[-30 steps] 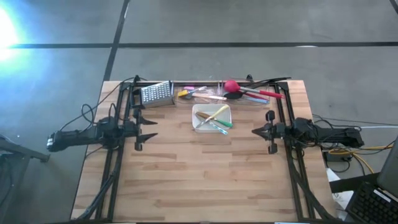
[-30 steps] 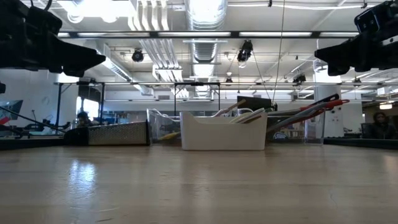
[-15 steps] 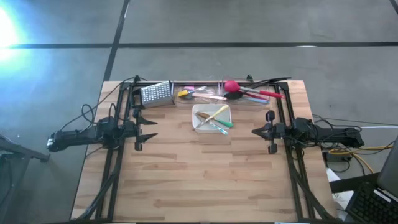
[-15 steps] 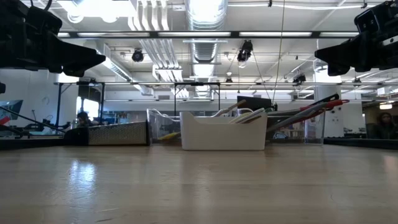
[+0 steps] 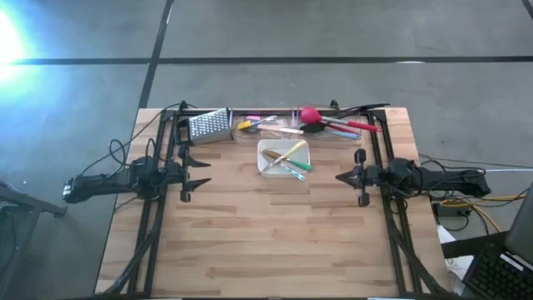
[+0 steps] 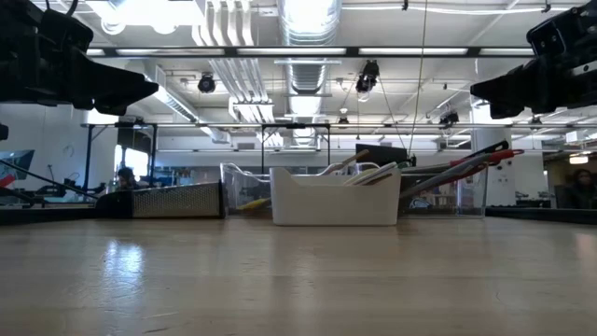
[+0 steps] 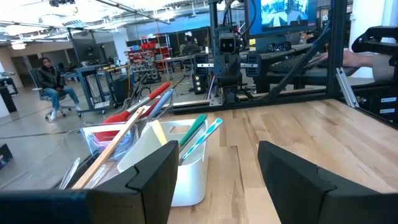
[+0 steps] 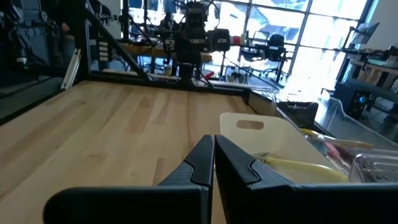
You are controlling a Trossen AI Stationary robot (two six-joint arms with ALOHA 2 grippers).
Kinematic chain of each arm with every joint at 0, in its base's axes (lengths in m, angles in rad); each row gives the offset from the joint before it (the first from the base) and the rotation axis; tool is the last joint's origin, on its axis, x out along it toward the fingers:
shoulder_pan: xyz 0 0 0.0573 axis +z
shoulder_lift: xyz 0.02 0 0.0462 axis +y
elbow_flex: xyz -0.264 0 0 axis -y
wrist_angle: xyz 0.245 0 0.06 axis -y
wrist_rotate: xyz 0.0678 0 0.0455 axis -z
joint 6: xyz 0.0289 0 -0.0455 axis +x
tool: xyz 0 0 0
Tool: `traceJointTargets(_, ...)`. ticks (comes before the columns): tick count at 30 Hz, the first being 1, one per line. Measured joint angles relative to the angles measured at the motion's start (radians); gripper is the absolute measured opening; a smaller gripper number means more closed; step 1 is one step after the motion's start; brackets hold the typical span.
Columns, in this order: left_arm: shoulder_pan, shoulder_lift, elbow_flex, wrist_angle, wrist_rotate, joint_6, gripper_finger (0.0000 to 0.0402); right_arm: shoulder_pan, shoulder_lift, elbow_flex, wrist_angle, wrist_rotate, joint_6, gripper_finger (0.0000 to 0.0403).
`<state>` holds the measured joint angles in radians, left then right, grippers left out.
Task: Pick & Place Kitchen Items
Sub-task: Return to Home Position
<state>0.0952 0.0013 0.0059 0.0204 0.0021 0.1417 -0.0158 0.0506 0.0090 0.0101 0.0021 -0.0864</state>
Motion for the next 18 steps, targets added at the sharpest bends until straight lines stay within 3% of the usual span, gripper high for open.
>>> traceJointTargets(18, 0.0, 0.0, 0.0, 0.001, 0.0, 0.0, 0.0227, 0.0, 0.023, 0.0, 0.0, 0.0, 0.0, 0.0008)
